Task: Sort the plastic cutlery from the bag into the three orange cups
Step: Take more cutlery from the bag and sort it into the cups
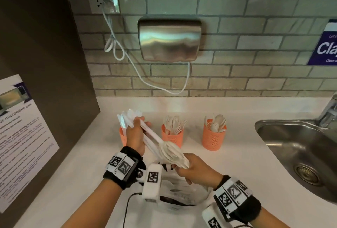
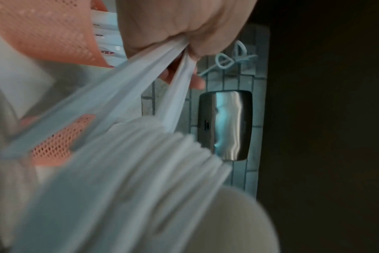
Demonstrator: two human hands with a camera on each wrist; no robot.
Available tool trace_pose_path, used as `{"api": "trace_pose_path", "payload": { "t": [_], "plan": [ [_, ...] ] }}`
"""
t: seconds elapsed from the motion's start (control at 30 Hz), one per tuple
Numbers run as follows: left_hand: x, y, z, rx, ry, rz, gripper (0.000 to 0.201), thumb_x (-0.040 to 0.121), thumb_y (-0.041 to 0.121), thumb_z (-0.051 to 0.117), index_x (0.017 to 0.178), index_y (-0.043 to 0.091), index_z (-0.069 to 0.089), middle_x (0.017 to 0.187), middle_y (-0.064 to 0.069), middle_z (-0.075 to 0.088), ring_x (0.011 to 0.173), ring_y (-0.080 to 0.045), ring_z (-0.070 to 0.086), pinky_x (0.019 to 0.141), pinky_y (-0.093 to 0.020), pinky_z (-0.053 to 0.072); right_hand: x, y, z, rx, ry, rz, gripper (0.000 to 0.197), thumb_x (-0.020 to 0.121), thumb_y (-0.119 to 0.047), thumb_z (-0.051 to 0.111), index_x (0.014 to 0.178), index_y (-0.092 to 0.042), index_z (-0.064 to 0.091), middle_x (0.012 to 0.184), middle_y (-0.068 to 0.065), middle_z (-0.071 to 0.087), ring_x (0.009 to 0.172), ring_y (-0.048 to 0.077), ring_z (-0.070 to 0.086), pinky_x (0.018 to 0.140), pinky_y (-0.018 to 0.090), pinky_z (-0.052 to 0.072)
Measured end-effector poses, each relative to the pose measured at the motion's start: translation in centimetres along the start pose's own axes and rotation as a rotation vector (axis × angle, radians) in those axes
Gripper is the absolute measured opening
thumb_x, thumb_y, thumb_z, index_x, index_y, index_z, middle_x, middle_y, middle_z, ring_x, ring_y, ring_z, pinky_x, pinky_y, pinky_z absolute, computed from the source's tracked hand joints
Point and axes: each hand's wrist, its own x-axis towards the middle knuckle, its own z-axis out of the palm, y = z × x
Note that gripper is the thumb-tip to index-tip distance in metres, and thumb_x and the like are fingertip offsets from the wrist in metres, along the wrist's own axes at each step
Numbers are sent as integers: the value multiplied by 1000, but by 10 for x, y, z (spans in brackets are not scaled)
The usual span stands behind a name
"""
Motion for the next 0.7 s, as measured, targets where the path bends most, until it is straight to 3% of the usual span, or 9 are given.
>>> {"api": "trace_pose_path", "payload": {
  "t": [0.07,0.13,0.2,0.37,0.43,0.5,0.53,0.6,0.7],
  "plan": [
    [8,-1,-5,-179,44,-64,27,101,26,36,81,15,51,41,4,53,43,-11,53,48,-22,48,0,-1,0,-249,41,-12,12,83,-11,53,89,-21,56,84,7,62,50,8,55,49,25,45],
    [13,-1,-8,-278,91,-95,25,100,26,38,80,15,48,42,3,46,42,-14,48,51,-25,49,1,2,0,-562,114,-33,22,83,-19,53,105,-16,55,92,9,67,74,23,63,58,28,39],
    [16,-1,-11,-334,125,-84,25,99,27,42,77,16,47,42,4,41,38,-11,43,48,-23,47,4,6,0,-766,188,-50,33,86,-26,52,117,-15,50,100,9,67,89,29,62,61,28,31],
    [26,4,-20,-322,228,-41,24,97,18,48,73,16,48,35,7,39,25,-3,34,32,-11,32,12,13,-1,-878,287,-48,37,90,-33,51,122,-15,44,105,9,66,92,29,61,62,28,30],
    [31,6,-25,-321,236,-43,28,96,18,49,68,17,46,35,7,38,26,-3,33,32,-12,31,17,12,-5,-674,264,-27,37,89,-35,55,119,-14,48,98,5,67,80,18,63,59,26,35],
    [33,5,-28,-334,226,-52,34,97,25,47,64,17,43,30,10,35,26,-4,32,32,-13,31,22,8,-11,-208,193,20,32,89,-30,60,114,-12,52,74,-1,61,49,2,54,45,17,37],
    [33,5,-28,-353,219,-61,37,98,29,45,63,17,41,29,10,34,25,-4,32,32,-13,31,24,7,-15,31,162,55,28,89,-27,60,110,-11,52,62,-3,54,38,3,46,38,16,36],
    [33,4,-29,-416,210,-91,42,99,33,40,61,16,37,28,10,35,24,-4,34,32,-11,33,28,1,-23,392,121,145,20,90,-27,57,100,-12,51,47,-6,44,32,4,39,35,16,37],
    [32,0,-29,-489,204,-103,41,99,32,39,62,15,38,30,8,39,27,-6,39,39,-14,42,35,-4,-34,786,39,220,19,87,-33,56,92,-16,48,43,-8,42,34,5,42,36,17,42]
  ]
}}
